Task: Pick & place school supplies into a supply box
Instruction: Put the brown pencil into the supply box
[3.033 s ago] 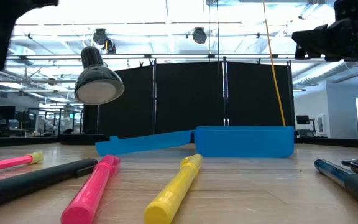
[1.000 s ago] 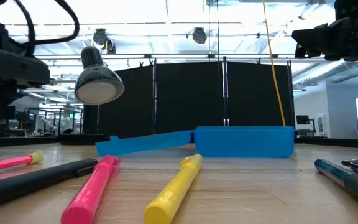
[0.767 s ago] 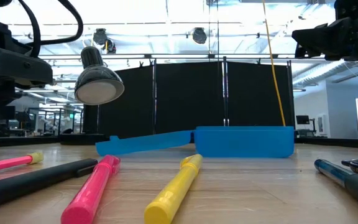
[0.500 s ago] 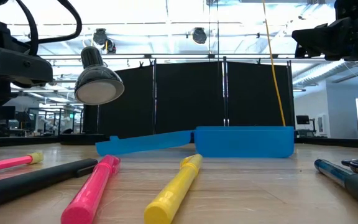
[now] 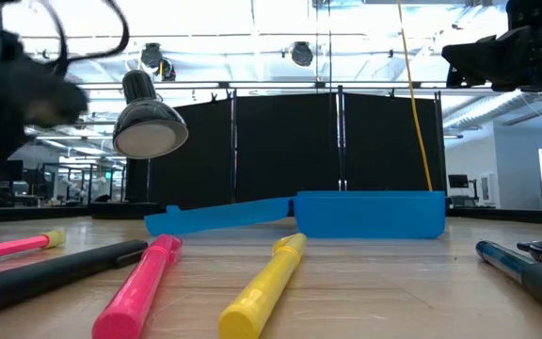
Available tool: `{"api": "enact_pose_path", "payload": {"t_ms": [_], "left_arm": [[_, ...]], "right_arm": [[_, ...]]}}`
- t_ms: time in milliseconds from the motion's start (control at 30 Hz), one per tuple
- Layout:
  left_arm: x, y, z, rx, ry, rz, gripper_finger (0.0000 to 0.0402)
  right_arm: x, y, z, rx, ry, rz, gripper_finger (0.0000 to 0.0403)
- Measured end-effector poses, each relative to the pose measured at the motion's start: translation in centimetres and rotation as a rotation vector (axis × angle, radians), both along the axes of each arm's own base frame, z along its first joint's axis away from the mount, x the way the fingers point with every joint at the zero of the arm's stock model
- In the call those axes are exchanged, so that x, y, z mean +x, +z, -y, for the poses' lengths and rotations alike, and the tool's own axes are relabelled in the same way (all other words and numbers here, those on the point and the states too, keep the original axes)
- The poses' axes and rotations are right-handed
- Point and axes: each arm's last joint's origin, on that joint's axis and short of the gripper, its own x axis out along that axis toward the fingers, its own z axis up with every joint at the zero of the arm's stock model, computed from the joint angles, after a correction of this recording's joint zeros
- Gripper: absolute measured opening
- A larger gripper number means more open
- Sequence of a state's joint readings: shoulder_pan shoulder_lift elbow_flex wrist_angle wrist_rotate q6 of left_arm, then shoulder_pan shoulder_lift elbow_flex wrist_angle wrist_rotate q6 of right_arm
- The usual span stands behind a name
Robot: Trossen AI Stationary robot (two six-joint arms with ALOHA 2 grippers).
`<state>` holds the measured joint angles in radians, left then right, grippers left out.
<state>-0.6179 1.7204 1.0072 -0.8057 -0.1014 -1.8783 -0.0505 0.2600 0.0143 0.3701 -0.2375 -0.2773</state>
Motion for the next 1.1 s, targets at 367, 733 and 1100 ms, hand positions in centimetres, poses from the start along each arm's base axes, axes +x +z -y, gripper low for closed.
{"api": "enact_pose_path", "payload": {"t_ms": [367, 733, 1100], "left_arm": [[-0.4, 4.2, -2.0, -0.024, -0.022, 0.102, 0.0030], [1.3, 6.2, -3.9, -0.013, -0.109, 0.293, 0.0028], [7.7, 8.9, -7.2, 0.129, -0.264, 0.822, 0.0026]], "right_arm": [[0.0, 0.1, 0.0, 0.002, 0.000, 0.005, 0.0000], [0.0, 0.0, 0.0, 0.003, 0.000, 0.004, 0.0000], [0.0, 0.1, 0.0, 0.029, 0.003, 0.000, 0.0000]]}}
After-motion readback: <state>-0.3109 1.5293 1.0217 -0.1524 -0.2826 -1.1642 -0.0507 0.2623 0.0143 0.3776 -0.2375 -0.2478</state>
